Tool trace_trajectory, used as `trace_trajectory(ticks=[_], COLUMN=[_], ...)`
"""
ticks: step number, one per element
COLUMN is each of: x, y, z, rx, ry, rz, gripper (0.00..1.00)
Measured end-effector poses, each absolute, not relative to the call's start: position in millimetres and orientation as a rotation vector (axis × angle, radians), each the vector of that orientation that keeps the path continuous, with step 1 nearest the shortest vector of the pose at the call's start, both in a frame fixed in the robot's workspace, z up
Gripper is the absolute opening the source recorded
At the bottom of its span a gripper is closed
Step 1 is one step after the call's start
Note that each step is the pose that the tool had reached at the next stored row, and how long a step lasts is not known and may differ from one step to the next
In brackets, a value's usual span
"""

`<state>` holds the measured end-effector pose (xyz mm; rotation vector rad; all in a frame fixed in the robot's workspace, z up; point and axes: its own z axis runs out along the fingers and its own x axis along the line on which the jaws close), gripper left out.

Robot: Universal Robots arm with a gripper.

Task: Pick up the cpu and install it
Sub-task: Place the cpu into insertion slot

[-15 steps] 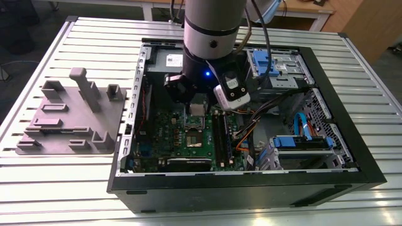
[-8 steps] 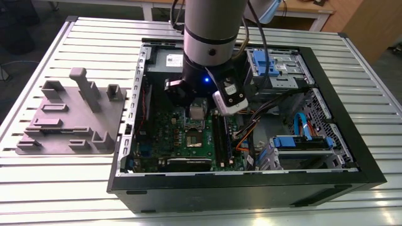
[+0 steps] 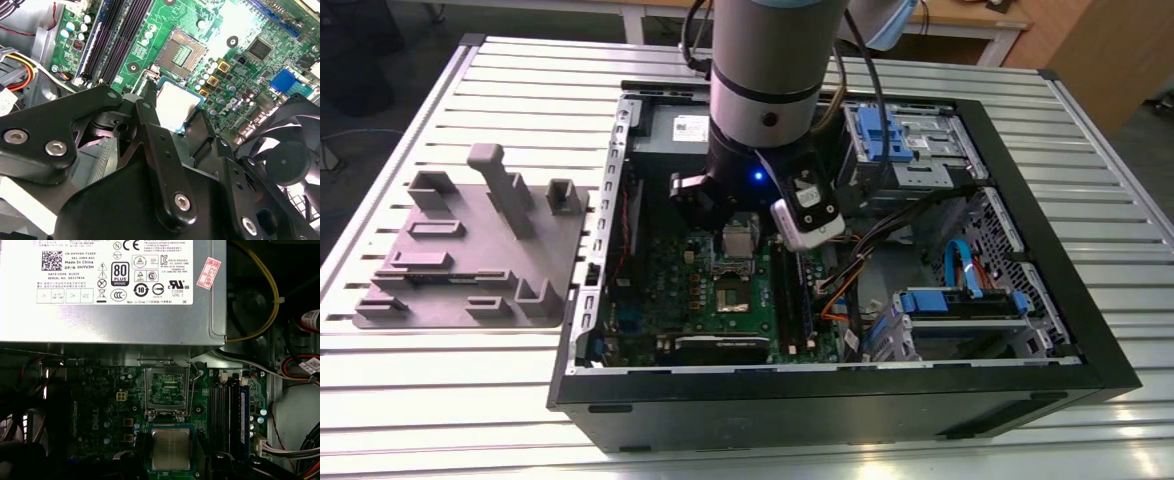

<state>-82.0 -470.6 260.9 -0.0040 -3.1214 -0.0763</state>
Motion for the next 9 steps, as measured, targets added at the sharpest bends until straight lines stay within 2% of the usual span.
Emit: trace_trajectory(ticks=[9], x=[-82.0], y=[-470.6], z=[256.3], rx=[-0.004], ry=[-3.121], rz=[-0.076], gripper=[0.47])
